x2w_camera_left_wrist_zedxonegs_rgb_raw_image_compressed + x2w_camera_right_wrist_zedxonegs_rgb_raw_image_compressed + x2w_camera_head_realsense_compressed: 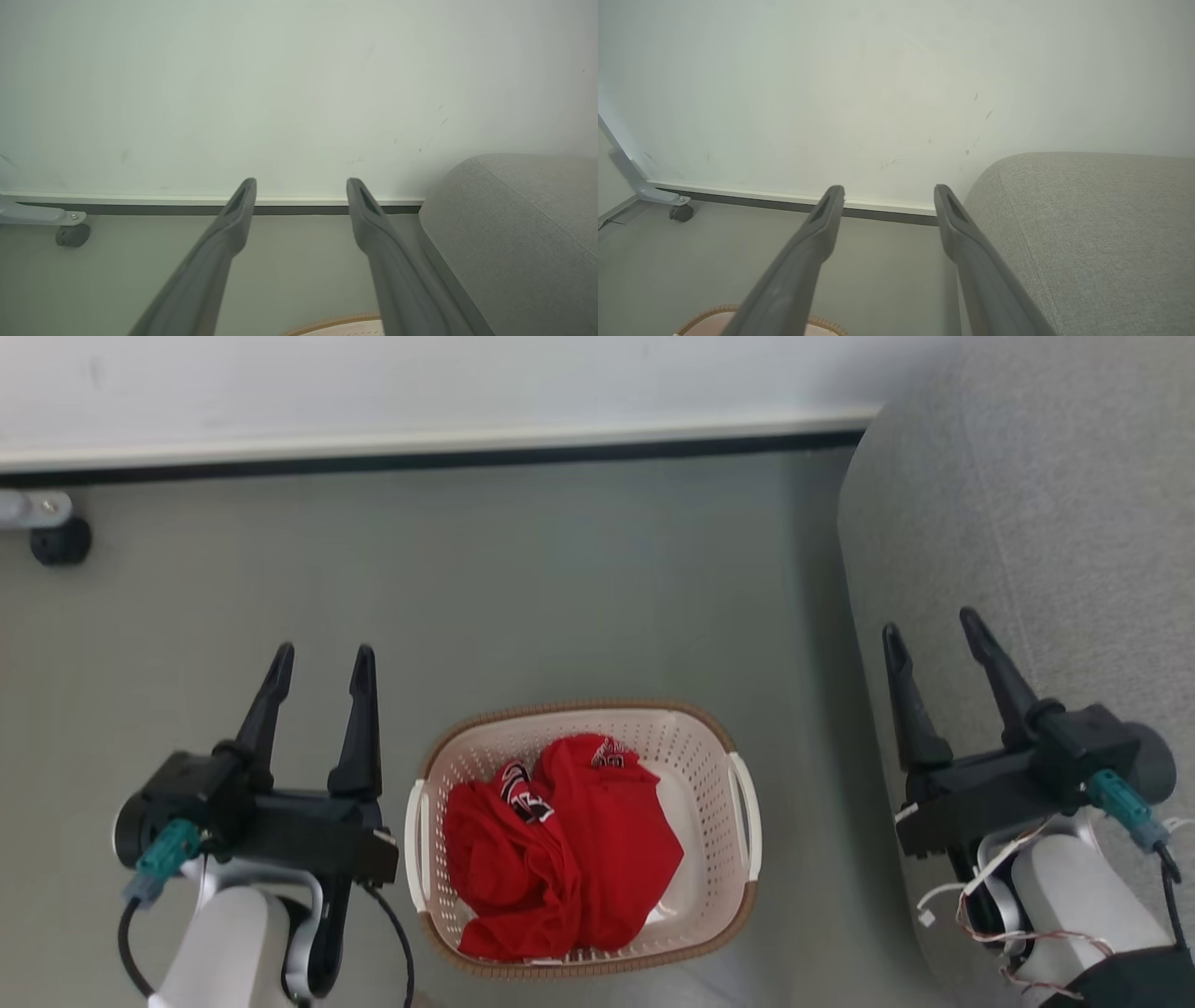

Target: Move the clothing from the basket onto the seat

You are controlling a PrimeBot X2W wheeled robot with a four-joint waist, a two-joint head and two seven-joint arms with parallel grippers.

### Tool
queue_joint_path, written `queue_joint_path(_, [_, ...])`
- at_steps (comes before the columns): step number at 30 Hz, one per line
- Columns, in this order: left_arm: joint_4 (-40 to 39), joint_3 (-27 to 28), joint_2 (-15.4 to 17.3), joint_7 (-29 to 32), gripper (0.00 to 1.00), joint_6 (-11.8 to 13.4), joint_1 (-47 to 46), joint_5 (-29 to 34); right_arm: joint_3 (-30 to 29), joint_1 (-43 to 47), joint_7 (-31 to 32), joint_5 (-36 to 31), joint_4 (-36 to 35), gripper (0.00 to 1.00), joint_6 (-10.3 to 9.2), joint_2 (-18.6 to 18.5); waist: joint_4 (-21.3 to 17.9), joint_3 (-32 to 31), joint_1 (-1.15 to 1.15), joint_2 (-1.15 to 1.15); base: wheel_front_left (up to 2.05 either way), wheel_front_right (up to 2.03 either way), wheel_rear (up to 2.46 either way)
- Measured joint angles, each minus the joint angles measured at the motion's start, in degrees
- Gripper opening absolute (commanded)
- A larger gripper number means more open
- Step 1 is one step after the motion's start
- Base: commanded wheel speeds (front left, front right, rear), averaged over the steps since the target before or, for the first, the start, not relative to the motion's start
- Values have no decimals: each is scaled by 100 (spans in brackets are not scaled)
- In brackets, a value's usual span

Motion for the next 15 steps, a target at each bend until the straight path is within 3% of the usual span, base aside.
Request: queue_joint_path(15, [187,-283,-78,18,100,-182,-968,116,-83,-834,-16,-158,-89,100,-11,40,28,1093,0,0,0,0,0])
